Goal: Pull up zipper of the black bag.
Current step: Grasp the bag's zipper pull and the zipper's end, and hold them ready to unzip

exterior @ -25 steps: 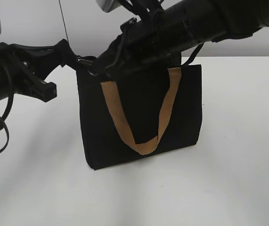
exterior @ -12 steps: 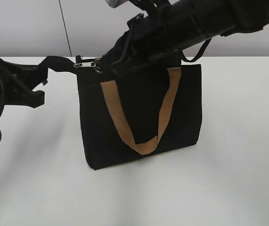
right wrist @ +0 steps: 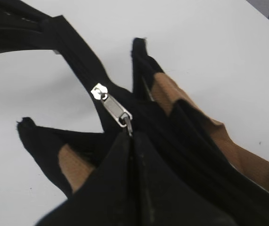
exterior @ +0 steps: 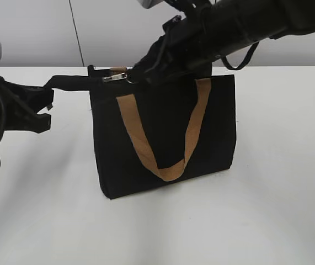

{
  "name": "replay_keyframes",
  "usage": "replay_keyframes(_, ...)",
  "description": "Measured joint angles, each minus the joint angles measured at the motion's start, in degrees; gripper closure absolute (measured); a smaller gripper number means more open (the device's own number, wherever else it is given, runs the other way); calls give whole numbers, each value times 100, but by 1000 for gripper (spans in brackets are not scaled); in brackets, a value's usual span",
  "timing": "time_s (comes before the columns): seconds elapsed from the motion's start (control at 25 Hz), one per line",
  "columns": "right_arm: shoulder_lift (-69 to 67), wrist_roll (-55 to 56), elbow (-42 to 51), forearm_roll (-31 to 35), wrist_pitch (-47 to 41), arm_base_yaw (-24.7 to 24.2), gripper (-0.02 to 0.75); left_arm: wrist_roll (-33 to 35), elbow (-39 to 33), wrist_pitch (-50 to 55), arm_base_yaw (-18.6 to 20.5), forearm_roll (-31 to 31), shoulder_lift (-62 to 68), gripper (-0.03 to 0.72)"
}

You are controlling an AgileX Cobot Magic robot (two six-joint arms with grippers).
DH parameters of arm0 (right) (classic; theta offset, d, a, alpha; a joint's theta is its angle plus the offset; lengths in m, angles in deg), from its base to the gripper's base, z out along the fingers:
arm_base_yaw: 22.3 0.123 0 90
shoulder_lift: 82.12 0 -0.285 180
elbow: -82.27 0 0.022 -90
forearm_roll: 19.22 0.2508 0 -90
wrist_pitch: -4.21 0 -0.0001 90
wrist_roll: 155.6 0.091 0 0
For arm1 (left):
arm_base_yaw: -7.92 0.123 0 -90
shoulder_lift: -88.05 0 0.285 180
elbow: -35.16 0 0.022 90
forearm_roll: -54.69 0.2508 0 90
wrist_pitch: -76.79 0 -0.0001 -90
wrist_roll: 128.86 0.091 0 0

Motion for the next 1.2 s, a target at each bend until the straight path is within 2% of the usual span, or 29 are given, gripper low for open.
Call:
replay_keyframes(0.44, 273, 496, 0, -289, -578, -1167, 738, 0, 0, 147, 0, -10, 0, 694)
replay_keyframes(0.68, 330, 1022, 0, -693, -904, -1869, 738, 0, 0, 164, 0, -10, 0, 694)
replay_keyframes(1.0, 375, 1198, 0, -747, -1195, -2004, 732, 0, 0, 272, 0, -58, 0, 694)
replay_keyframes(1.08, 384, 1236, 0, -747, -1259, -2004, 682, -28, 0, 423, 0, -132, 0, 685)
replay_keyframes(1.2, 461, 1340, 0, -747, -1306, -2004, 514, -248, 0, 788, 0, -360, 0, 603)
